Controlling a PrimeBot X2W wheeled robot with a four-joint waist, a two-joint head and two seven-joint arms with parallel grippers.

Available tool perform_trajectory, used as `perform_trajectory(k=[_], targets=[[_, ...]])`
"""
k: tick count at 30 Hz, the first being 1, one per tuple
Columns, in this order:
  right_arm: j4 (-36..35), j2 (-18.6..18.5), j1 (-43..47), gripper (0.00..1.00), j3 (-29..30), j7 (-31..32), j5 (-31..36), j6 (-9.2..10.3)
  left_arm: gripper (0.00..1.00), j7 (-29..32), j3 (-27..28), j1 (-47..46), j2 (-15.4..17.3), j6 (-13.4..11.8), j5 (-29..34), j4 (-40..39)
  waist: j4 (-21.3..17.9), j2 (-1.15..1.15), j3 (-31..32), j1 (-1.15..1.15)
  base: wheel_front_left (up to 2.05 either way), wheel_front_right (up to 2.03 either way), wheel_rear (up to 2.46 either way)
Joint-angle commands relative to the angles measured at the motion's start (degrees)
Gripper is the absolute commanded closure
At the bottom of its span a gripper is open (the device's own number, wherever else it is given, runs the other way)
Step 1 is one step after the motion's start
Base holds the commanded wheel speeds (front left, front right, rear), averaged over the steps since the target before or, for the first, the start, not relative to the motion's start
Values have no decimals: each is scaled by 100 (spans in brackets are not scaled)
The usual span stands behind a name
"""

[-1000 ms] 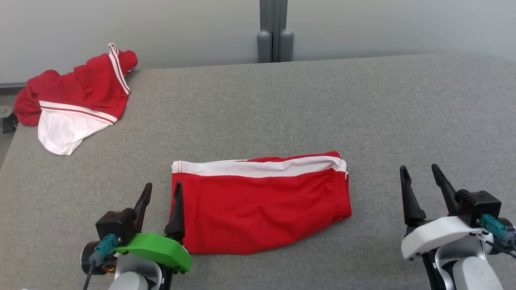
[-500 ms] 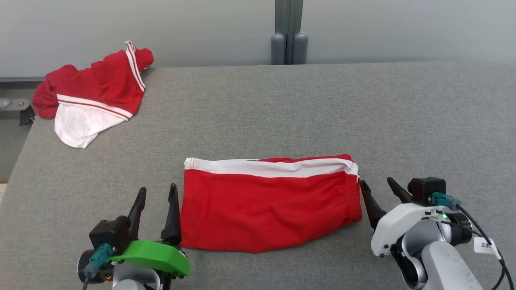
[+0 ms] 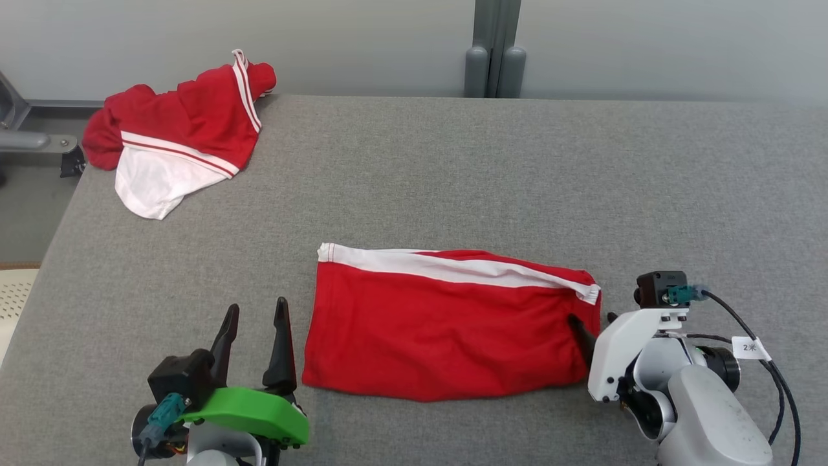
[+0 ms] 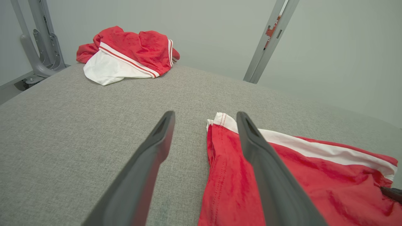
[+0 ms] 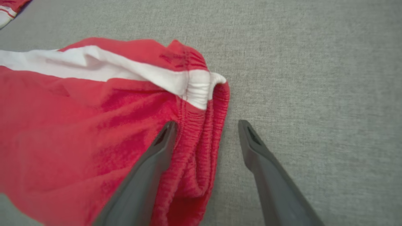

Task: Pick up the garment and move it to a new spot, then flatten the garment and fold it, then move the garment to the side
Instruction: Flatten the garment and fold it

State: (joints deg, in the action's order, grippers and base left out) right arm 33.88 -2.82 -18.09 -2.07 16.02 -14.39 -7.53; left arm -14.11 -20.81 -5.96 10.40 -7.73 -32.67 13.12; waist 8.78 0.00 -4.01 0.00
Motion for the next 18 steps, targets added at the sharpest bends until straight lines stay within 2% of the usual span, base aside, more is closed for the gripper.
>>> perform_trajectory(k=[1, 3, 5, 7, 12, 18], targets=[[84, -13, -83, 8, -34, 80, -114, 9, 0, -17, -9, -21, 6, 13, -32, 13, 3, 0, -9, 0, 0, 0, 0], [170, -13, -151, 51, -103, 167, -255, 9, 0, -21, -15, -40, 9, 16, -31, 24, -5, 0, -21, 0, 0, 0, 0], [248, -13, -223, 70, -155, 199, -350, 9, 0, -19, -27, -69, 14, 33, -36, 36, -17, 0, -40, 0, 0, 0, 0], [320, -13, -294, 100, -178, 200, -444, 9, 0, -13, -36, -102, 19, 37, -35, 42, -30, 0, -67, 0, 0, 0, 0], [449, -36, -478, 100, -91, 202, -636, 9, 0, 1, -64, -163, 50, 37, -11, 31, -72, 0, -124, 0, 0, 0, 0], [321, -479, -401, 100, 281, 303, -815, 9, 0, 15, -106, -144, 48, 7, 0, 32, -126, 0, -99, 0, 0, 0, 0]])
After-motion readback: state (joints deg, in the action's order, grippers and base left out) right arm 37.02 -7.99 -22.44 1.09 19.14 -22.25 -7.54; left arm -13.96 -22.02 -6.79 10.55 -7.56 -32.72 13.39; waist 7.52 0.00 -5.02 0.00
